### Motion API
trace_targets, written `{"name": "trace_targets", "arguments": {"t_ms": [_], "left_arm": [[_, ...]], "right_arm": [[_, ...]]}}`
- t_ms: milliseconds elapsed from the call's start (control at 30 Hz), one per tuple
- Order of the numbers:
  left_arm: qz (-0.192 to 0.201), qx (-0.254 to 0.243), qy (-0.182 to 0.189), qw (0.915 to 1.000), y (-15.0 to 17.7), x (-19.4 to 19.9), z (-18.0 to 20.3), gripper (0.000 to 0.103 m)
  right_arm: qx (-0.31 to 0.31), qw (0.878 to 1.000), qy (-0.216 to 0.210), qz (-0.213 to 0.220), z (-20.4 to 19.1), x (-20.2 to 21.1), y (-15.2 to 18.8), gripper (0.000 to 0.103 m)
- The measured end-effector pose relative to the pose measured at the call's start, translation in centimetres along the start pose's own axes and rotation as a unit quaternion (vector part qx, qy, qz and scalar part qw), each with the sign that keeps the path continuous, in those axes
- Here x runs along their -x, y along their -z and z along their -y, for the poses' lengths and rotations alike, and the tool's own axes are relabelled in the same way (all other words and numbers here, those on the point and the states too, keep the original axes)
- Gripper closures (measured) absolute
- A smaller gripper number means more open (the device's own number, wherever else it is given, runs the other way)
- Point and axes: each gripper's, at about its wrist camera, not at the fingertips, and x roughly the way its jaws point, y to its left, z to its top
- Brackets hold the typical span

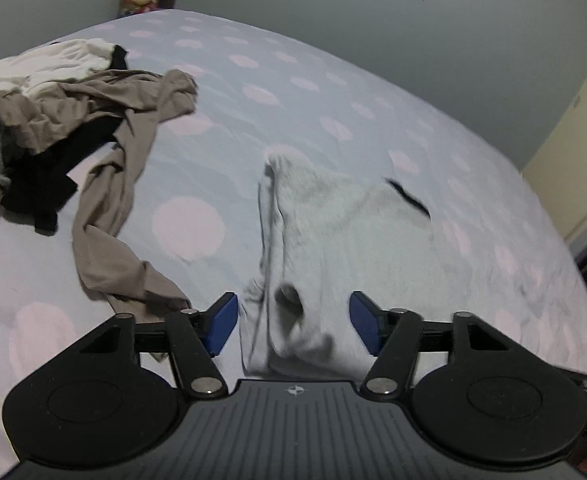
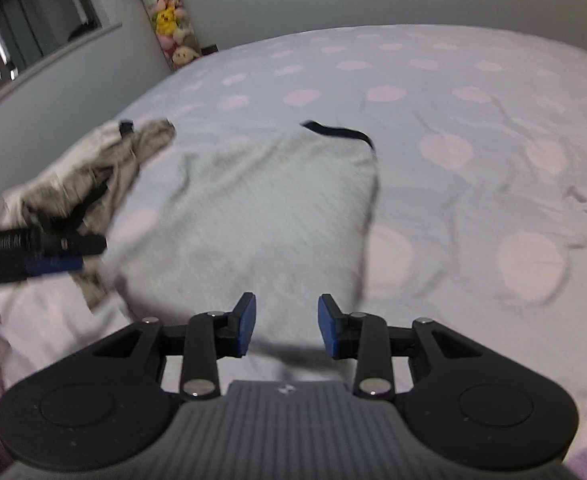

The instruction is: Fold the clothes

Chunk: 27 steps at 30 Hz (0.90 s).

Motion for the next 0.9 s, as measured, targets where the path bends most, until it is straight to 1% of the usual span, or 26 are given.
{"name": "trace_targets", "arguments": {"t_ms": [33, 100, 133, 167, 233, 300, 367, 433, 500, 567, 633, 733, 833, 867, 900], "left_arm": [[-0.006, -0.007, -0.004, 1.0000, 0.3, -0.3, 0.3, 0.068], [-0.018, -0.014, -0.009, 0.9997, 0.8, -1.1, 0.4, 0.076], [-0.025, -0.018, -0.012, 0.9994, 1.0, -1.5, 0.5, 0.085], [-0.031, -0.026, -0.020, 0.9990, 1.3, -1.9, 0.6, 0.089], [-0.038, -0.036, -0.037, 0.9979, 1.9, -2.5, 0.6, 0.093], [-0.043, -0.033, -0.043, 0.9976, 2.4, -2.9, 0.3, 0.094], [-0.047, -0.034, -0.048, 0.9972, 2.7, -3.2, -0.1, 0.094], [-0.050, -0.030, -0.048, 0.9971, 3.0, -3.6, -0.6, 0.094], [-0.050, -0.024, -0.047, 0.9973, 3.1, -3.8, -0.9, 0.094], [-0.050, -0.020, -0.045, 0.9975, 3.2, -3.8, -1.1, 0.093], [-0.050, -0.009, -0.042, 0.9978, 3.2, -3.8, -1.4, 0.093], [-0.052, 0.004, -0.037, 0.9980, 3.2, -3.7, -1.8, 0.092], [-0.051, 0.000, -0.043, 0.9978, 3.3, -3.3, -1.7, 0.092], [-0.051, 0.000, -0.045, 0.9977, 3.3, -3.2, -1.6, 0.091], [-0.051, -0.001, -0.048, 0.9975, 3.4, -3.1, -1.5, 0.091]], "right_arm": [[0.008, 1.000, 0.006, -0.002, 0.0, -0.2, 0.3, 0.057], [0.025, 1.000, 0.018, -0.007, 0.1, -0.5, 0.8, 0.056], [0.033, 0.999, 0.024, -0.010, 0.1, -0.7, 1.1, 0.056], [0.041, 0.999, 0.030, -0.012, 0.1, -0.8, 1.3, 0.056], [0.058, 0.997, 0.042, -0.017, 0.2, -1.2, 1.9, 0.057], [0.074, 0.996, 0.054, -0.021, 0.3, -1.5, 2.4, 0.062], [0.090, 0.993, 0.065, -0.026, 0.3, -1.8, 2.9, 0.064], [0.106, 0.991, 0.077, -0.031, 0.4, -2.2, 3.4, 0.075], [0.106, 0.991, 0.077, -0.039, 0.5, -2.8, 3.5, 0.095], [0.102, 0.991, 0.077, -0.039, 0.6, -2.8, 3.5, 0.097], [0.103, 0.989, 0.089, -0.052, 0.6, -2.7, 3.7, 0.098], [0.101, 0.989, 0.094, -0.058, 0.6, -2.7, 3.7, 0.099], [0.092, 0.989, 0.094, -0.064, 0.9, -2.7, 3.6, 0.100], [0.088, 0.989, 0.096, -0.066, 1.0, -2.7, 3.5, 0.103], [0.083, 0.989, 0.097, -0.069, 1.1, -2.7, 3.6, 0.103]]}}
